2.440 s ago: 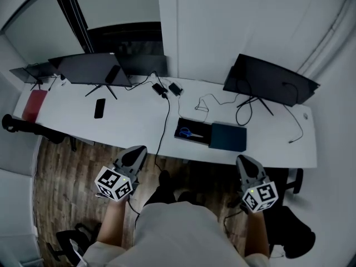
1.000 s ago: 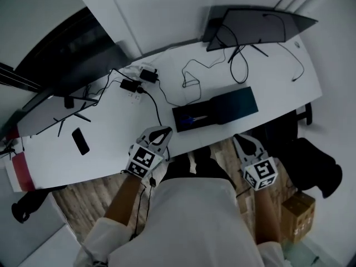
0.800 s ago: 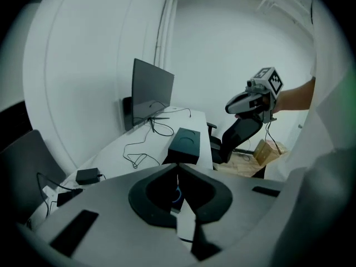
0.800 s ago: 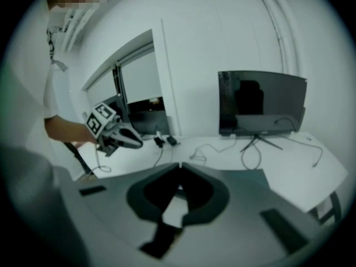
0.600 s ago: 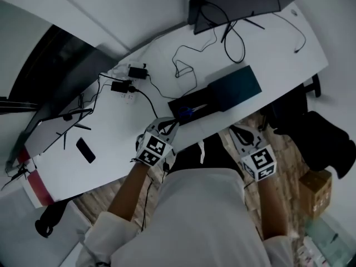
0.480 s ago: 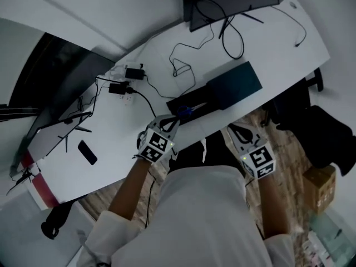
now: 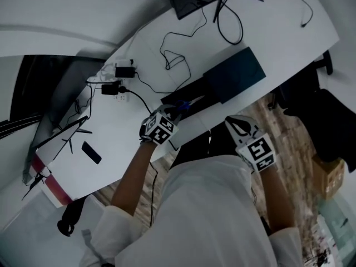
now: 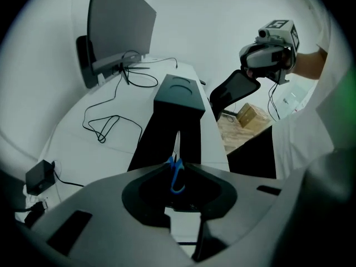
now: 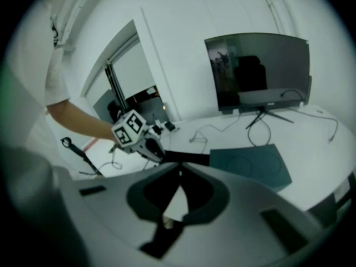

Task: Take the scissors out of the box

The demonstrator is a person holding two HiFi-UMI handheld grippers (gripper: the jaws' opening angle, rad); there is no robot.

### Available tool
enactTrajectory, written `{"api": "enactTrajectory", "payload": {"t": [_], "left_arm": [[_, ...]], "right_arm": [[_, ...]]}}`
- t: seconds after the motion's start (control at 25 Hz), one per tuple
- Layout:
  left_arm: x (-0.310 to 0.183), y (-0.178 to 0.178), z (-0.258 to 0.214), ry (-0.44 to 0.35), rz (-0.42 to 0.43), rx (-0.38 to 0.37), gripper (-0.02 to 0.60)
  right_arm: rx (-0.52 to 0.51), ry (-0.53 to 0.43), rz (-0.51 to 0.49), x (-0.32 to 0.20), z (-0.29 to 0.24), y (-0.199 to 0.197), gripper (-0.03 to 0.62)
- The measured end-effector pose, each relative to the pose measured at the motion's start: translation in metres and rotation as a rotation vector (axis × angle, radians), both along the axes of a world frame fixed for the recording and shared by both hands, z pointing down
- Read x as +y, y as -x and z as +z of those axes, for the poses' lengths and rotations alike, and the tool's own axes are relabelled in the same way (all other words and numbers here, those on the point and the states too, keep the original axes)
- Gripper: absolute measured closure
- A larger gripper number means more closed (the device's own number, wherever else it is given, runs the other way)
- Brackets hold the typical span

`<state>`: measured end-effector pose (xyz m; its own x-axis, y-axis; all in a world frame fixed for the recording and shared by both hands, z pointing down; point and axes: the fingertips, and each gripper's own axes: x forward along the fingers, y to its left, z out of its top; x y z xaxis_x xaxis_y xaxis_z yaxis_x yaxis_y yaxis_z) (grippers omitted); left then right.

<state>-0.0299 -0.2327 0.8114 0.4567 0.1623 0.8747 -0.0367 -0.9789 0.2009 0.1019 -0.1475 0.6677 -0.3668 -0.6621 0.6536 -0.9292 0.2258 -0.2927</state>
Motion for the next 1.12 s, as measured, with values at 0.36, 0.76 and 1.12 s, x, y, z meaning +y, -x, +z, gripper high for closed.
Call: {"api": "enactTrajectory", "payload": {"t": [0.36,0.76,1.12], "left_arm": [[0.005,0.003,0.054,0.019,0.113,-0.195,0.43],[0.008,0.004,0.074,-0.023,0.222,-0.329,0.425],[0.004,0.004,0.076,-0.07,0.254,-0.357,0.469]], "right_arm": [[-0.034,0.012,-0.015,-0.015,0.014,-0.013,0.559],[-0.062,0.029,-0.021,-0.019,0.024,-0.026,0.559],[-0.069,0.031,-0.002,-0.029,0.029,-0.05,0.559]]}}
